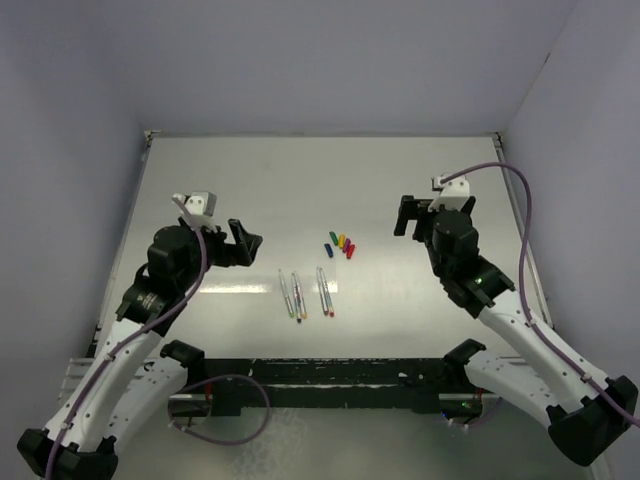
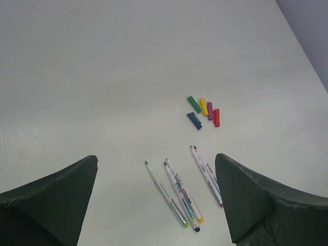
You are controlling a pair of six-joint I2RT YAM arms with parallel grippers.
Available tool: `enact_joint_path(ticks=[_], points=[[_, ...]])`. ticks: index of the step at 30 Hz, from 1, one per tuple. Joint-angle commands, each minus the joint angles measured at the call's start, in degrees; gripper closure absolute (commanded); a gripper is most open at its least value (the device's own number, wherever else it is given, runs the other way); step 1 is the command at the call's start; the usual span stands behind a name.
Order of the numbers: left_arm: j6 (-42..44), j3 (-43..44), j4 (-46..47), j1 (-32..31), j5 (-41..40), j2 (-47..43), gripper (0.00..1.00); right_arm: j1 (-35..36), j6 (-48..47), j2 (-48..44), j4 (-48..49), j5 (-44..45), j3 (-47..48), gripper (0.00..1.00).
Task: Insert the pens into the pen caps
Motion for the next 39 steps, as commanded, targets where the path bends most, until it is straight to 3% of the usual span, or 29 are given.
enact_joint_path(ticks=[1,10,17,20,26,30,39], points=[[0.3,0.3,-2.0,-0.2,7.6,1.7,0.01,-0.1,2.2,-2.2,2.1,-1.5,-1.9,0.0],[-4.8,-5.7,-3.0,-1.2,6.3,-5.5,0.01,-0.2,5.6,-2.8,3.4,-5.4,-5.5,0.0],[-6.7,-8.0,5.6,-3.6,8.0,-0.7,0.01,-1.1,9.8,-1.0,4.6,-6.0,-6.6,0.0],[-5.5,-7.3,8.6,-7.8,3.6,4.2,0.01,-1.5,10.1,0.1,4.5,-6.3,-6.9,0.0],[-2.3,-1.5,9.3,-25.4,-15.6,17.0,0.01,-1.8,10.6,-1.3,5.2,-6.8,-7.9,0.0],[-3.8,-0.7,8.7,-25.8,-18.2,19.8,0.01,-2.1,10.3,-2.7,5.6,-9.9,-8.3,0.0],[-8.1,-3.9,7.6,-25.3,-20.6,16.4,0.01,-2.2,12.5,-2.6,5.5,-14.4,-8.9,0.0]])
